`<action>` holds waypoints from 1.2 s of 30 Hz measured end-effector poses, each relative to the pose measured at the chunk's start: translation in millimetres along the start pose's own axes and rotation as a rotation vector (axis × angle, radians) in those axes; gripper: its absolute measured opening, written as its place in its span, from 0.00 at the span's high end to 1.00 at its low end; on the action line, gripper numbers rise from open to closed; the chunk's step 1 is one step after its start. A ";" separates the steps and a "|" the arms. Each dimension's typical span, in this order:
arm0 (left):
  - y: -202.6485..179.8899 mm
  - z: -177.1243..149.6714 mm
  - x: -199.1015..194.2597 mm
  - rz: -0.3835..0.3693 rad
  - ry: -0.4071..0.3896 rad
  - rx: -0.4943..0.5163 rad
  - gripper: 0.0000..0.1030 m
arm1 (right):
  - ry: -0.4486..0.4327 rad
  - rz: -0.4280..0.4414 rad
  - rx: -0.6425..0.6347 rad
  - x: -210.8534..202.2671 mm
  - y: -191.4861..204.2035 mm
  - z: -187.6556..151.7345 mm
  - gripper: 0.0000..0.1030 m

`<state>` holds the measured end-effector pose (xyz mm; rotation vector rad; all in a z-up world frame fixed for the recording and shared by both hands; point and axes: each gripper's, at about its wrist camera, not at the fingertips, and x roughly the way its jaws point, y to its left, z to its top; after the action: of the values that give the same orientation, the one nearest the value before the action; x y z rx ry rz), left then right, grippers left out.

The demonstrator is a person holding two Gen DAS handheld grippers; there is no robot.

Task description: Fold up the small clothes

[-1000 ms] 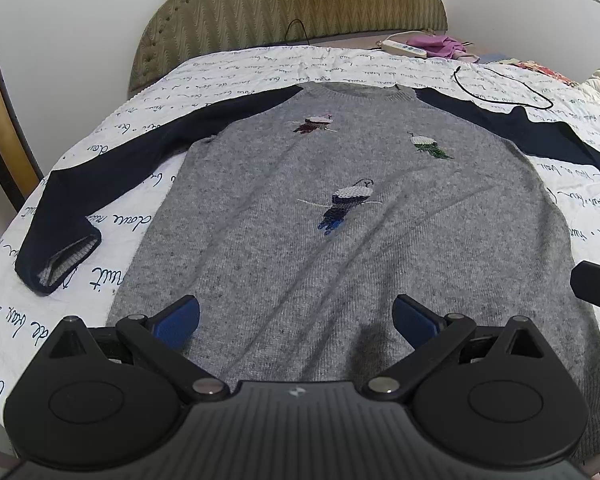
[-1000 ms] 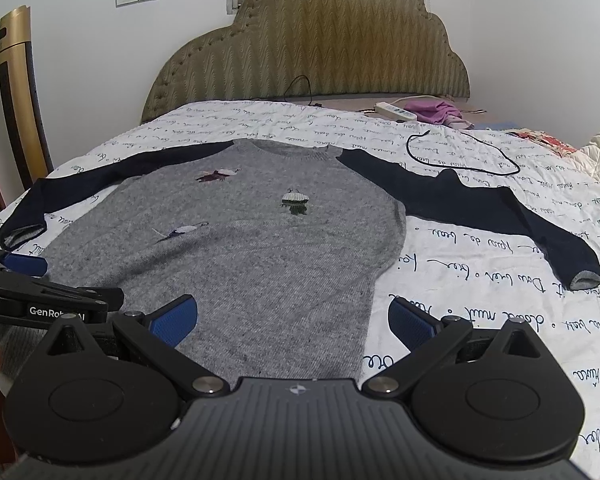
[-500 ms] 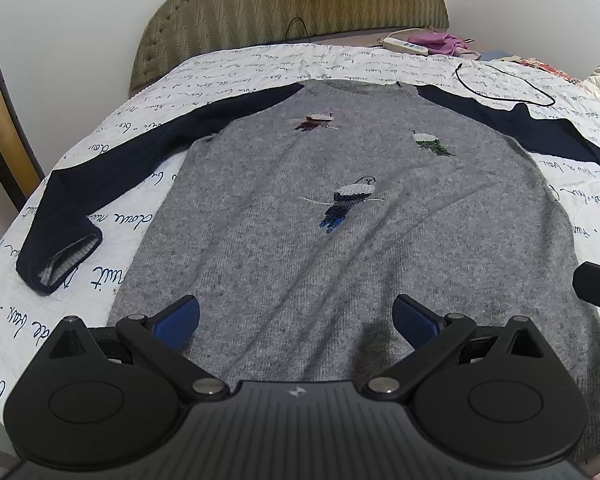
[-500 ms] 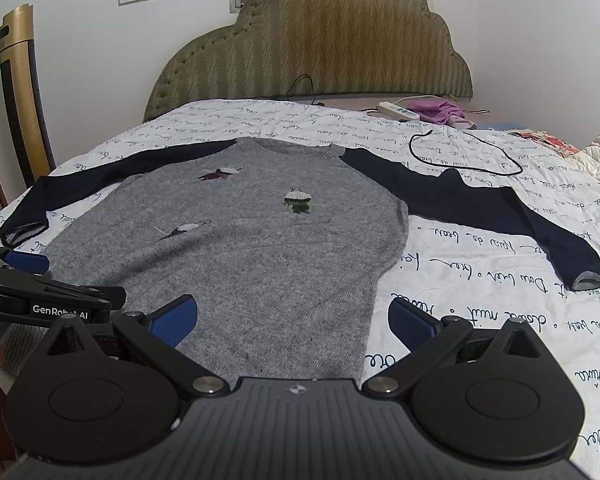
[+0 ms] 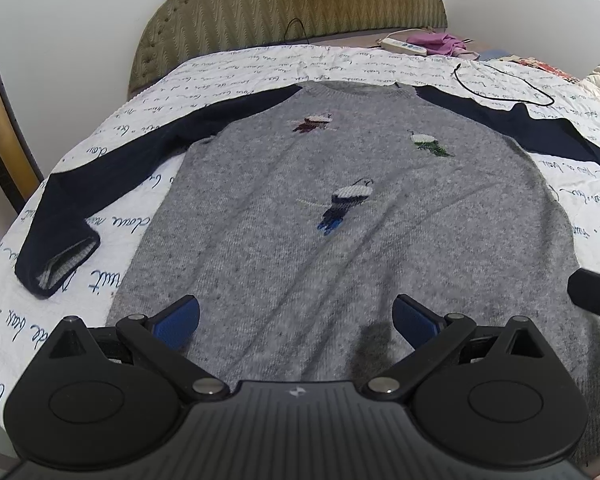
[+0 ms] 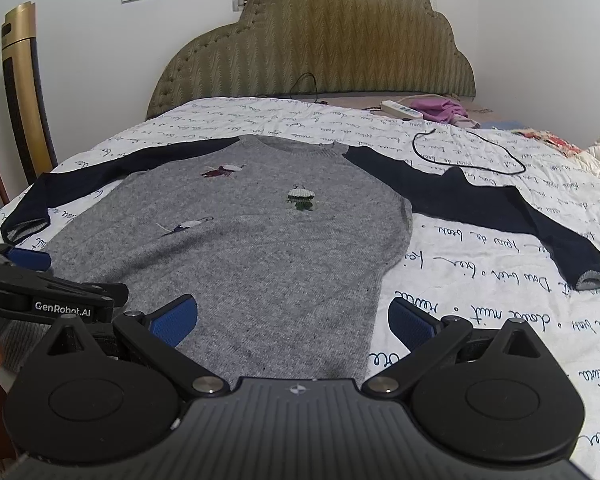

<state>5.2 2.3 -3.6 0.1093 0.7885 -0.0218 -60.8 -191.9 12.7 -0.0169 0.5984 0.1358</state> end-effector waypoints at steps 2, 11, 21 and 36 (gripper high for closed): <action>-2.6 4.2 0.0 -0.004 -0.008 0.004 0.00 | -0.015 0.002 -0.021 -0.7 2.3 0.1 0.00; -23.7 28.1 13.9 -0.016 -0.078 0.031 0.00 | -0.054 0.008 -0.057 6.6 -15.8 -0.9 0.00; -35.7 48.9 40.0 -0.089 -0.098 0.016 0.00 | -0.138 -0.143 0.079 25.1 -108.4 4.0 0.00; -64.2 66.7 73.6 -0.072 -0.067 0.119 0.00 | 0.113 -0.703 -0.194 114.0 -235.8 -6.4 0.18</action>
<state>100.3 -67.0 -14.9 0.1919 0.7239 -0.1401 60.0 -411.9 -62.3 -0.4206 0.6598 -0.4933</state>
